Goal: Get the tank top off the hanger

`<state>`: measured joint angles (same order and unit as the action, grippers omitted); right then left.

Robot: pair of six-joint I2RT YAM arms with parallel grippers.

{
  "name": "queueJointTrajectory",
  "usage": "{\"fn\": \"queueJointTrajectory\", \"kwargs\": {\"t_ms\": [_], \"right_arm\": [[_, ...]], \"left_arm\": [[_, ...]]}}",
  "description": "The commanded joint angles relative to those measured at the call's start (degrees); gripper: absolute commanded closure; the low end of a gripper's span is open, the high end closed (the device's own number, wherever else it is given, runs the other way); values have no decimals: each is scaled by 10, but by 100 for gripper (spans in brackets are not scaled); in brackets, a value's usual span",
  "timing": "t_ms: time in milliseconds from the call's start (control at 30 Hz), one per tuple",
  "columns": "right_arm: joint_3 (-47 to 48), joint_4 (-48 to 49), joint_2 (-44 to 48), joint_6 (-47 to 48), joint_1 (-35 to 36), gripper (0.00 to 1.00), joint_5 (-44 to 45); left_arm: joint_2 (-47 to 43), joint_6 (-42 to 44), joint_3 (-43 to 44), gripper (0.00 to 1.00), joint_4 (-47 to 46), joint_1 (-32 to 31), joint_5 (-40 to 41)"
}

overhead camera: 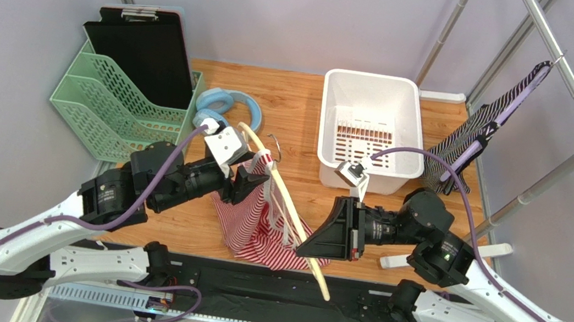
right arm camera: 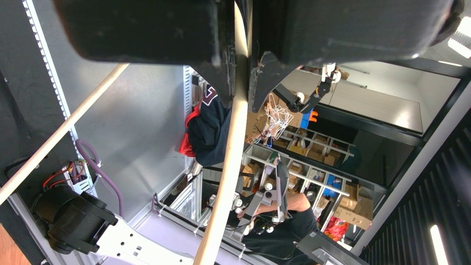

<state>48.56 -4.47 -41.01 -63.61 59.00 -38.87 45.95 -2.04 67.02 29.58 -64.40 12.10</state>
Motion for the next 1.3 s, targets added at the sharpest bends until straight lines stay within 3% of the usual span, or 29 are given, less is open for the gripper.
{"fn": "queueJointTrajectory", "kwargs": {"t_ms": [0,100,233,300,333,433,533,767,1067,1267], "right_arm": [[2,48,20,18,1,100,8],[0,47,23,21,1,100,9],[0,28,30,30,1,100,13],[0,14,34,35,1,100,19],[-2,12,36,35,1,100,20],[-6,9,44,36,1,100,20],[-5,-12,57,45,1,100,26],[-17,-91,111,85,1,100,18],[-25,-222,215,114,1,100,-5],[26,-315,289,140,1,100,-14]], "left_arm": [[12,-18,22,40,-33,4,-19],[15,-26,25,45,-38,5,-34],[20,-30,35,69,-35,6,-34],[21,-30,40,73,-32,6,-31],[22,-29,41,81,-30,6,-30],[30,-29,50,94,-23,8,-20],[41,-24,61,100,-7,9,1],[54,-22,94,100,33,47,32],[113,-11,178,100,60,143,34],[165,-15,224,100,53,225,-5]]}}
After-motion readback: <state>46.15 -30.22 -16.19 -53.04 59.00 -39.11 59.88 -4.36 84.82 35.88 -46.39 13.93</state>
